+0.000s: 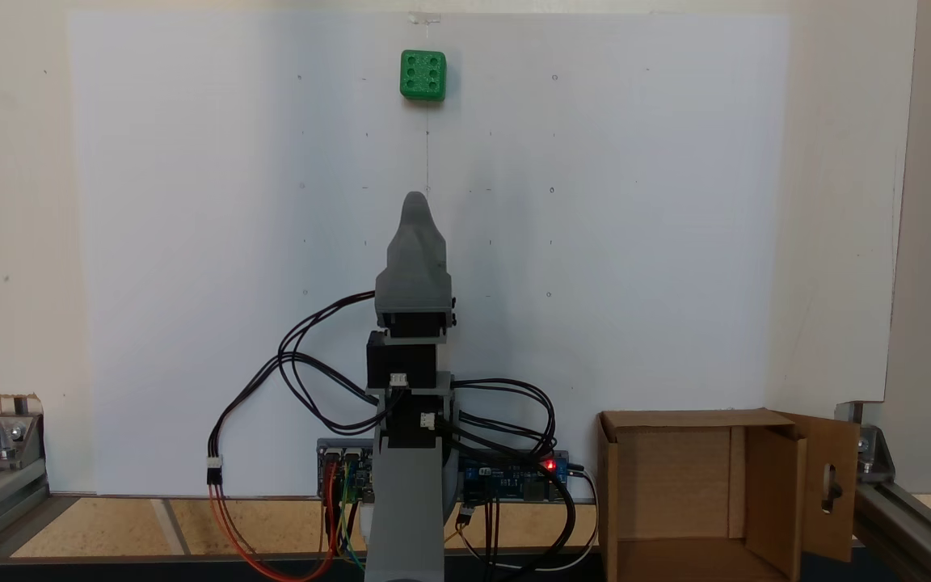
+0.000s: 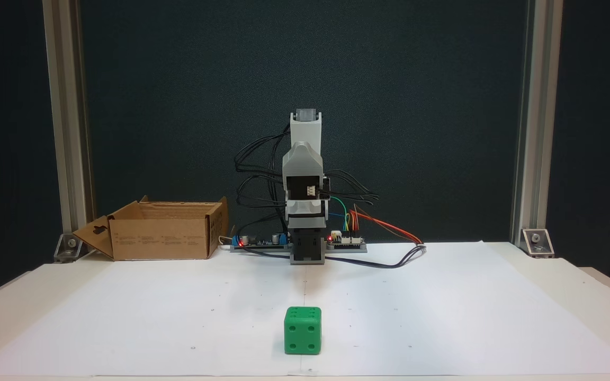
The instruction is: Grasp a green dice and put it in the bin.
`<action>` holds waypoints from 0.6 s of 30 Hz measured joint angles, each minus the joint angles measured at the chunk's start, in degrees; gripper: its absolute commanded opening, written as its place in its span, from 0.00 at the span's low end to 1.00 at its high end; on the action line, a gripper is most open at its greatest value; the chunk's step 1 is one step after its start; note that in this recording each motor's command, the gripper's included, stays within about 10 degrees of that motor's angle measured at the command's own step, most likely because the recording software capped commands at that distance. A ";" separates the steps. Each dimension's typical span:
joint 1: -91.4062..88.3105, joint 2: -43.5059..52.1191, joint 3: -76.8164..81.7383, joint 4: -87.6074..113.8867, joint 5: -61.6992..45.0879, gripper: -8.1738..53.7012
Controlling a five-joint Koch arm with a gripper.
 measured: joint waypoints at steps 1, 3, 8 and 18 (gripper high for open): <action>0.00 0.00 0.00 0.00 0.00 0.85; 0.00 0.09 0.00 0.00 0.00 0.85; 0.09 0.09 0.00 0.00 0.00 0.85; 1.05 0.09 0.00 0.00 0.00 0.84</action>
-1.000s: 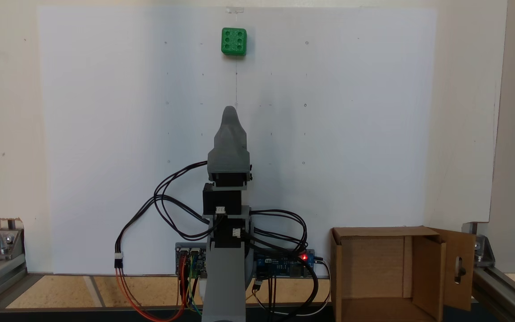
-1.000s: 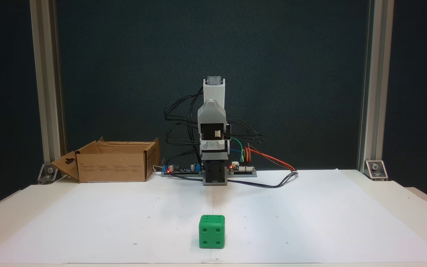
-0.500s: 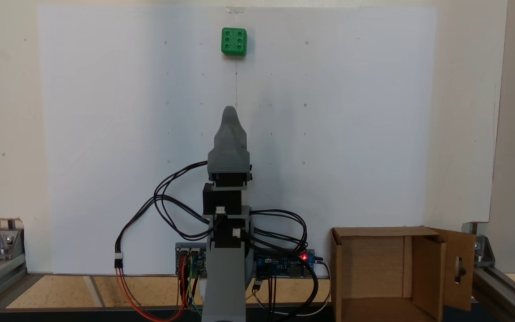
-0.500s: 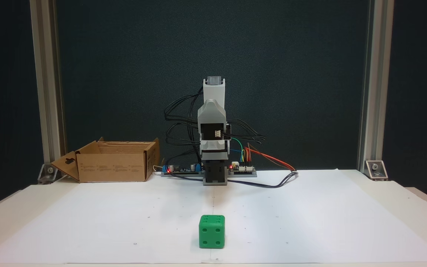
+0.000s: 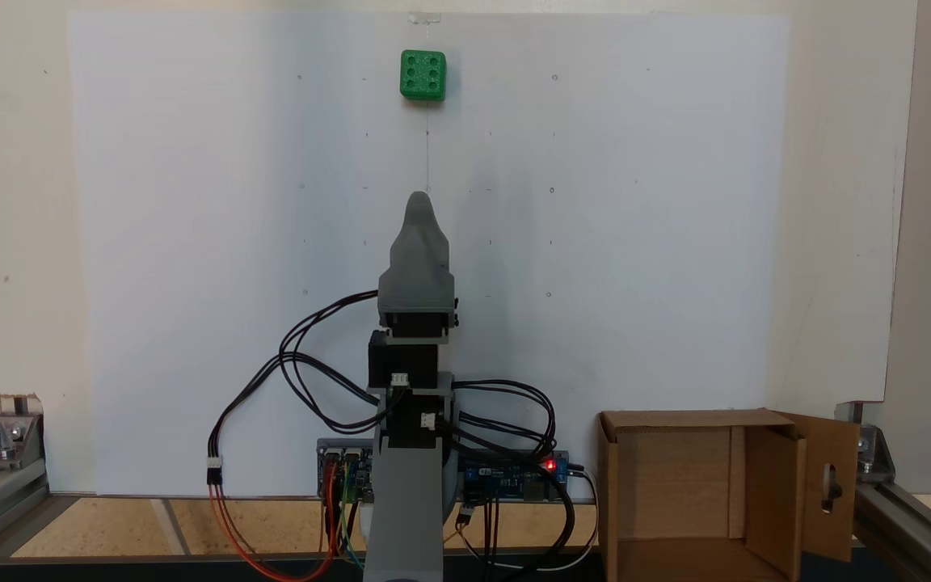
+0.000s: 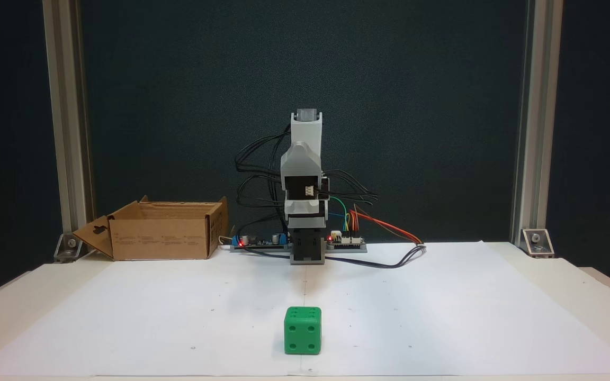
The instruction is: Grasp a green dice and put it in the bin.
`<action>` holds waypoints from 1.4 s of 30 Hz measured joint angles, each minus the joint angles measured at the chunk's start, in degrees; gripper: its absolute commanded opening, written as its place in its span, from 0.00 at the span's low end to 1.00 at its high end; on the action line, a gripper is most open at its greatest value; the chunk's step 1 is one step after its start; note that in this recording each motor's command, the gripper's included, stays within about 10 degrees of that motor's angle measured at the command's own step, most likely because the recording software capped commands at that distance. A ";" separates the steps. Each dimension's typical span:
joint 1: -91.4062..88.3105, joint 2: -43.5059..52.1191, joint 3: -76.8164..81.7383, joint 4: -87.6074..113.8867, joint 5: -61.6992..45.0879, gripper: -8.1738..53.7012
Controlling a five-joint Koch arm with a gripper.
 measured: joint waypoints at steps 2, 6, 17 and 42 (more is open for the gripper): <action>0.09 -0.09 0.00 0.00 0.00 0.84; 0.09 0.00 0.00 0.00 0.00 0.84; 0.18 0.00 -15.91 31.38 0.00 0.84; -8.61 -17.93 -82.00 125.60 0.09 0.83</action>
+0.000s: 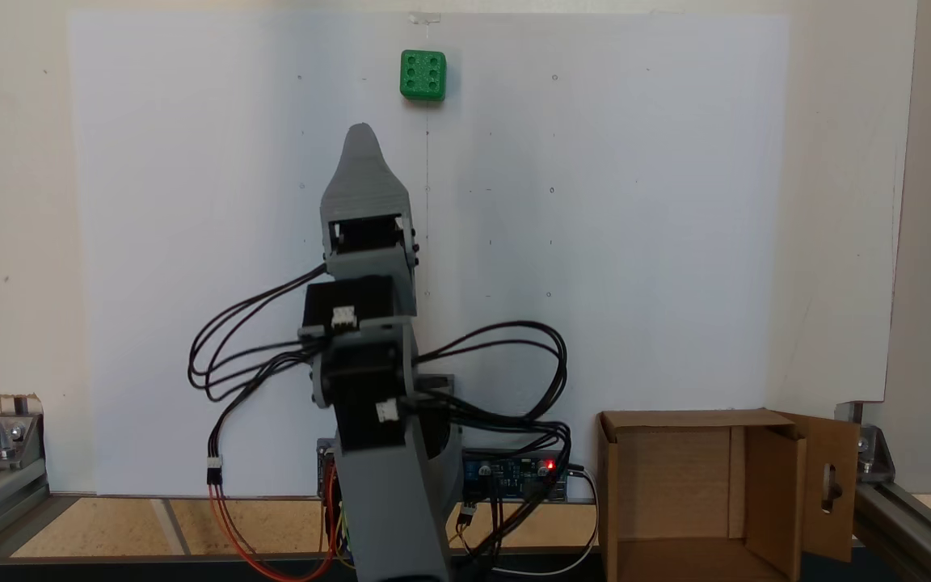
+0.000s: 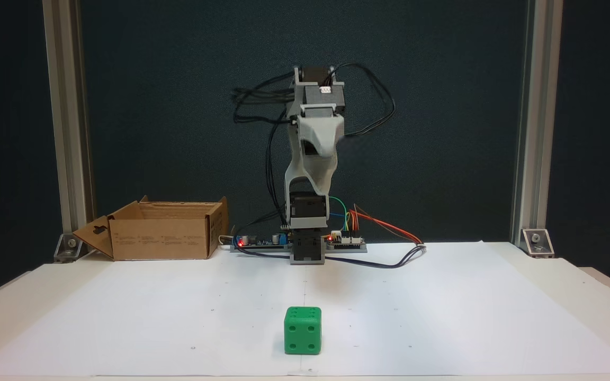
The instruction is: Grasp a green dice and put it in the bin.
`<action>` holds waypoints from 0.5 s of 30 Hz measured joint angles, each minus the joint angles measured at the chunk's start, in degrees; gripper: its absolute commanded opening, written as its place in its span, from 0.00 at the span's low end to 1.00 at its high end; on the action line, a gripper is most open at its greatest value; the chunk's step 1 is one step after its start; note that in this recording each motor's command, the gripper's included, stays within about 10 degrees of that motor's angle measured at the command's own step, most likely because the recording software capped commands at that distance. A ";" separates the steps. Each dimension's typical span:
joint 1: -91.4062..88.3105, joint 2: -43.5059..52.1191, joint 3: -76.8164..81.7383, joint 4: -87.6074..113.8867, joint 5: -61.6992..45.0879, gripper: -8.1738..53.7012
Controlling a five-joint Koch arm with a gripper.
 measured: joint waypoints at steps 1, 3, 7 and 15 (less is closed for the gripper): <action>0.09 -2.46 -3.25 3.52 0.44 0.83; -0.26 -7.29 -8.61 10.55 1.49 0.83; -0.26 -16.08 -17.05 23.64 2.46 0.83; 1.14 -34.37 -37.97 35.86 2.46 0.83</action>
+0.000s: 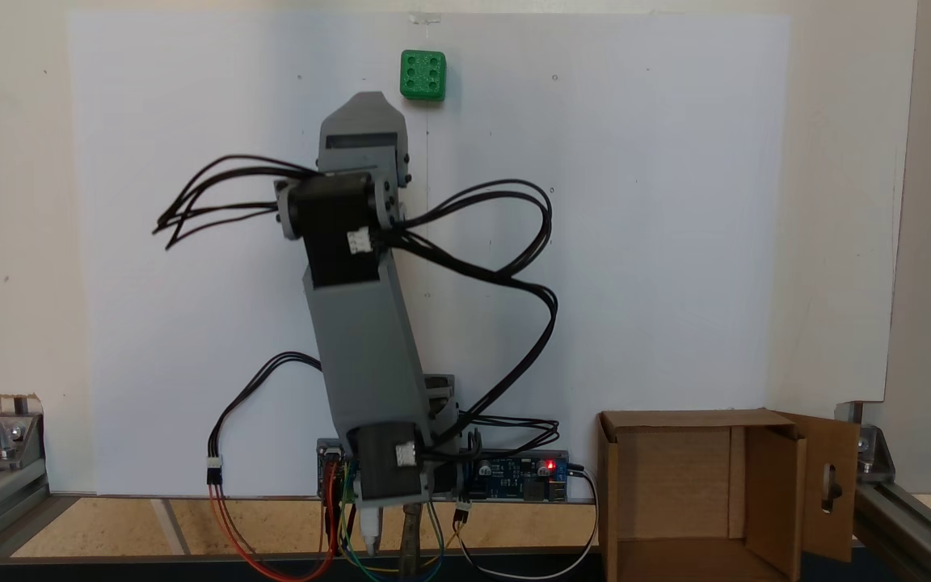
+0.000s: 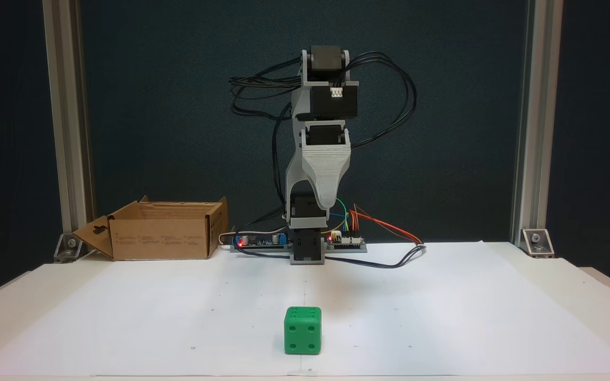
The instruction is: Grasp a green dice and put it in the bin.
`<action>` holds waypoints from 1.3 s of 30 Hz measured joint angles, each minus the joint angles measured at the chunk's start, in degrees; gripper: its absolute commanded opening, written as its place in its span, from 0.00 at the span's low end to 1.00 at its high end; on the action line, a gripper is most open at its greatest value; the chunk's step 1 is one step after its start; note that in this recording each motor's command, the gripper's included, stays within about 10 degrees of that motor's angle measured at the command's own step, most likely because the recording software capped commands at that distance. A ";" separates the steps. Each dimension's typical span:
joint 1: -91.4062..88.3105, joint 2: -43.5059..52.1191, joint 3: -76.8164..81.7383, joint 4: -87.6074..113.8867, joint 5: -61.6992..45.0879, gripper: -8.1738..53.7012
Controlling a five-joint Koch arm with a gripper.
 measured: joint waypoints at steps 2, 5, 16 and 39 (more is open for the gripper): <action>1.32 -3.60 -4.39 1.14 0.00 0.83; 2.55 -7.73 -8.26 1.14 0.00 0.83; 4.13 -17.23 -18.72 1.93 1.23 0.83; 4.39 -23.29 -18.72 1.93 4.22 0.84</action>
